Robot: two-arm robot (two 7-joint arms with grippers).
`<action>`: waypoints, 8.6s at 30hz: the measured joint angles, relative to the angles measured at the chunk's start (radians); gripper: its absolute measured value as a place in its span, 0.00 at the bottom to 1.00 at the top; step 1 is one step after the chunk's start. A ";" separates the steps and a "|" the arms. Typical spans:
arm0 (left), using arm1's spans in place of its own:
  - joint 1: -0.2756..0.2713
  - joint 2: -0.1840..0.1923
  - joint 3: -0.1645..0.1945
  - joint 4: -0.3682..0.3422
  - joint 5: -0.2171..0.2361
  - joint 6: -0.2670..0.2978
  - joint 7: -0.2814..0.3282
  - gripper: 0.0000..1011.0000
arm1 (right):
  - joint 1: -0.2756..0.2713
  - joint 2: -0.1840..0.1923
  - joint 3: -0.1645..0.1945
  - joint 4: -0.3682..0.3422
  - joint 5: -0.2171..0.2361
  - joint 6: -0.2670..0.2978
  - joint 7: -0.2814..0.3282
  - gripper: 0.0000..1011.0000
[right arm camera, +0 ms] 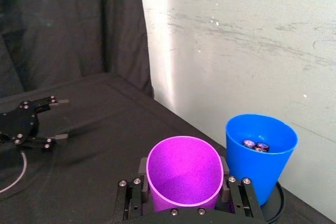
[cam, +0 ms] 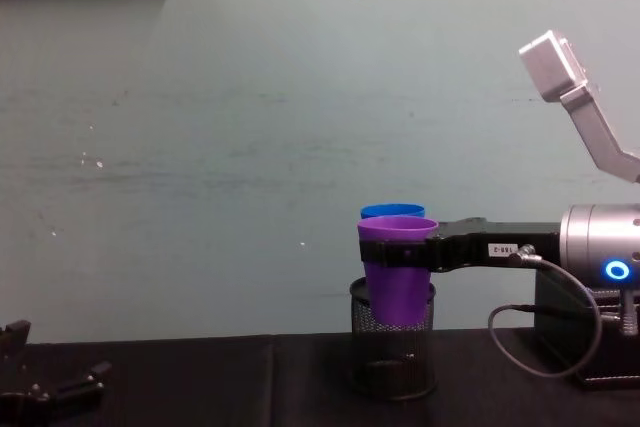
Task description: Pick up one cup with a gripper and tap it against the other cup.
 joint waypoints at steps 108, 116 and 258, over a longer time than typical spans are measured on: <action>0.000 0.000 0.000 0.000 0.000 0.000 0.000 0.99 | 0.147 -0.134 0.107 0.342 -0.087 -0.133 0.057 0.73; 0.000 0.000 0.000 0.000 0.000 0.000 0.000 0.99 | 0.147 -0.134 0.107 0.342 -0.087 -0.133 0.058 0.73; 0.000 0.000 0.000 0.000 0.000 0.000 0.000 0.99 | 0.144 -0.134 0.114 0.334 -0.089 -0.134 0.063 0.73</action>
